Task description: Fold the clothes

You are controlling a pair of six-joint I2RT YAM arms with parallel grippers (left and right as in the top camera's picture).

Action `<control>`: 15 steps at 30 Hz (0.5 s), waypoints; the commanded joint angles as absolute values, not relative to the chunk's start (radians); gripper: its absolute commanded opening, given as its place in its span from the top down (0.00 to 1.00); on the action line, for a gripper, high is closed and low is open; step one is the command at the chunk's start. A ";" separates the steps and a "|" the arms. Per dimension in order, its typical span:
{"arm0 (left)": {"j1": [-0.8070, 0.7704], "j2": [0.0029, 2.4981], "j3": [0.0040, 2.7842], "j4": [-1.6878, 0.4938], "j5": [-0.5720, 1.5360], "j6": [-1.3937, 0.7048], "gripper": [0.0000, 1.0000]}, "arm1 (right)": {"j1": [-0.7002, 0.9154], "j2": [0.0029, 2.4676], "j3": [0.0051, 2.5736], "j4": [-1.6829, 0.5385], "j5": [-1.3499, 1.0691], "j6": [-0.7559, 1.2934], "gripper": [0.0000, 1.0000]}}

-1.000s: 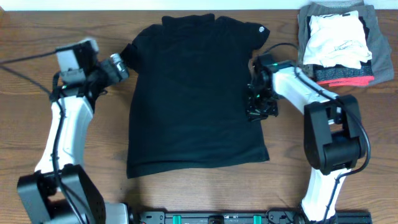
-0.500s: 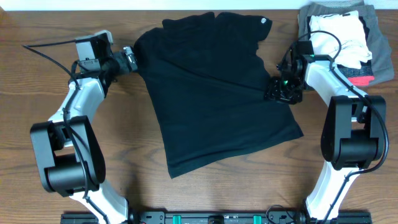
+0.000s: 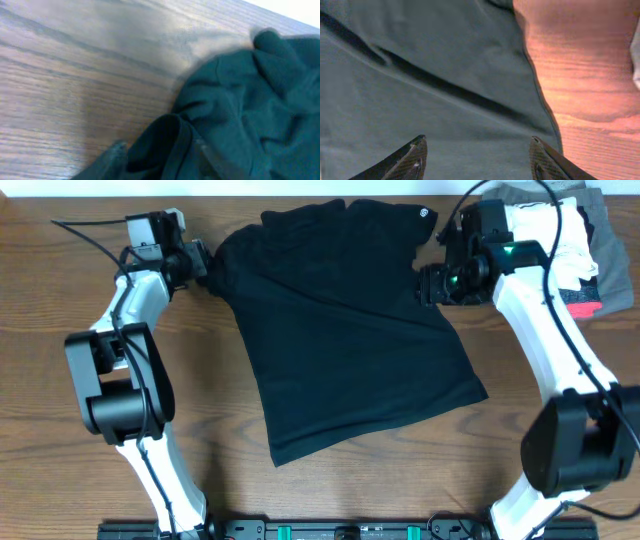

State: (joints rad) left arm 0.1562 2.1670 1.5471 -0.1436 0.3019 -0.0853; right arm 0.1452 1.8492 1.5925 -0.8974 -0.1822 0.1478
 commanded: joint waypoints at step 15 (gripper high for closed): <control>0.117 2.267 1.575 -0.164 0.295 -0.045 0.62 | 0.160 1.834 1.598 -0.913 -0.154 0.102 0.38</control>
